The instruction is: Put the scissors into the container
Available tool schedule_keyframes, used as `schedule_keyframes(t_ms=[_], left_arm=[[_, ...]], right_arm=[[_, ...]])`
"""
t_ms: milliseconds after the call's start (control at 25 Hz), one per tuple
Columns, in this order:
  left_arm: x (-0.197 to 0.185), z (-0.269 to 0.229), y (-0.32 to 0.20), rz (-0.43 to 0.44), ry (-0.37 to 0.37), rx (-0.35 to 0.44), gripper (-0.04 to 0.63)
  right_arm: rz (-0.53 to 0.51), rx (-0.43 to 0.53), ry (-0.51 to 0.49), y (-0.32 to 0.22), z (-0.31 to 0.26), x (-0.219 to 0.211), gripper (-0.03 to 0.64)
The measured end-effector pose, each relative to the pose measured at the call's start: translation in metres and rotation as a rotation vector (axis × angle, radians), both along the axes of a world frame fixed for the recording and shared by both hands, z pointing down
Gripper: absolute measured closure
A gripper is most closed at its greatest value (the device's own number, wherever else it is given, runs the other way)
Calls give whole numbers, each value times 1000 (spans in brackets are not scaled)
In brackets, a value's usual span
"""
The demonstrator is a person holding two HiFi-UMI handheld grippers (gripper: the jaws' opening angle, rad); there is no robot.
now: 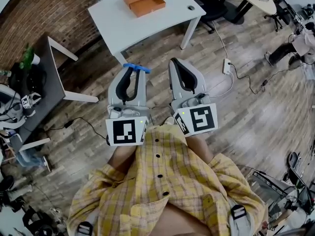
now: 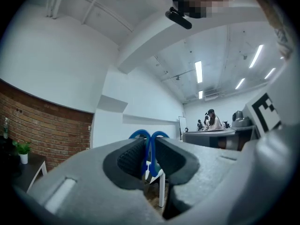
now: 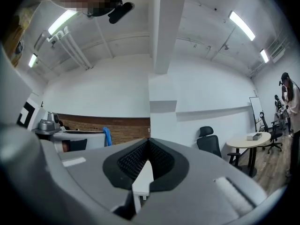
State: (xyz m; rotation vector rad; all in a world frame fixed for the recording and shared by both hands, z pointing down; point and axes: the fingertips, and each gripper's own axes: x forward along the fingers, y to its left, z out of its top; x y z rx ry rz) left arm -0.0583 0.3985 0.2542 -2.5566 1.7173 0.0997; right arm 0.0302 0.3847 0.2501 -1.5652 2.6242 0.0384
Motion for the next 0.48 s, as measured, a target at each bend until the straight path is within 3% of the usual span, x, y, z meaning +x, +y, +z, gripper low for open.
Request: schedule_keyframes(t_ms=[480], left_arm=[[51, 7, 2, -61, -49, 7, 517]], right_arm=[[-20, 7, -14, -3, 10, 60, 611]])
